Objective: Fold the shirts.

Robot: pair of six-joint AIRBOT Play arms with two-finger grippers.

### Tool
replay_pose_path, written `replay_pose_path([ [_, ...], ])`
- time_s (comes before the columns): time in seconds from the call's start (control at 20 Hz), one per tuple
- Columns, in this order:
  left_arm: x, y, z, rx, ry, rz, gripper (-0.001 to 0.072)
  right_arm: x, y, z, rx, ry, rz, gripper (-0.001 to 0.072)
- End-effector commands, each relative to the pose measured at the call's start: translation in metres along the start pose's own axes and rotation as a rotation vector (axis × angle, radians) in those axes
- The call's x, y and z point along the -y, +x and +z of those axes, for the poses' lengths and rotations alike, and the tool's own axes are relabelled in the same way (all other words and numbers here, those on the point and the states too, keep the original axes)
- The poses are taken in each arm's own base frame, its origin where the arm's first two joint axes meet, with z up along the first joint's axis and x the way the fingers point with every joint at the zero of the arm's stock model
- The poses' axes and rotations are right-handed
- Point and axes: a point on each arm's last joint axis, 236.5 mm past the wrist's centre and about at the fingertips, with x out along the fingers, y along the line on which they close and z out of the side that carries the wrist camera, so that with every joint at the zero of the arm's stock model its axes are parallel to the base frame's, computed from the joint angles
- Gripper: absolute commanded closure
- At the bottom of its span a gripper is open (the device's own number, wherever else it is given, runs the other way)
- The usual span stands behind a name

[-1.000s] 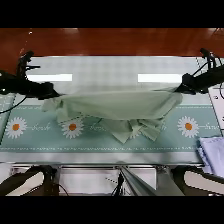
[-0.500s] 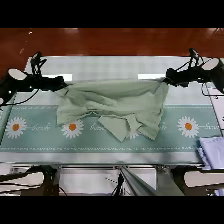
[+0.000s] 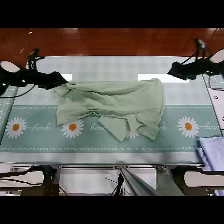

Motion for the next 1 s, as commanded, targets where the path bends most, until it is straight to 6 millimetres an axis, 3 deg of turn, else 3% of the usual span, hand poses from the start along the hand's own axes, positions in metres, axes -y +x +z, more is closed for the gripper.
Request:
replay_pose_path([
  [0.0, -0.004, -0.06, -0.032, -0.205, -0.072, -0.068, 0.0152, 0.035, -0.077, 0.001, -0.017, -0.115, -0.173, 0.0343],
  [0.05, -0.019, -0.072, -0.043, -0.245, -0.138, -0.037, 0.0153, 0.059, -0.094, -0.013, -0.073, -0.133, -0.267, 0.0341],
  [0.15, -0.049, -0.088, -0.066, -0.296, -0.214, 0.03, 0.0152, 0.107, -0.121, -0.054, -0.256, -0.118, -0.433, 0.0149],
  [0.2, -0.059, -0.09, -0.076, -0.307, -0.246, 0.042, 0.0152, 0.116, -0.122, -0.067, -0.279, -0.048, -0.416, 0.0121],
  [0.4, -0.068, -0.062, -0.138, -0.425, -0.35, -0.012, 0.0144, 0.109, -0.091, -0.116, -0.371, 0.097, -0.209, 0.0121],
  [0.55, -0.075, -0.034, -0.164, -0.426, -0.398, -0.023, 0.0143, 0.103, -0.072, -0.146, -0.438, 0.1, -0.146, 0.0122],
  [0.65, -0.078, -0.021, -0.176, -0.441, -0.417, -0.017, 0.0143, 0.1, -0.064, -0.148, -0.425, 0.115, -0.125, 0.0122],
  [0.95, -0.063, 0.03, -0.192, -0.534, -0.376, -0.03, 0.0143, 0.082, -0.053, -0.126, -0.324, 0.149, -0.045, 0.0122],
])
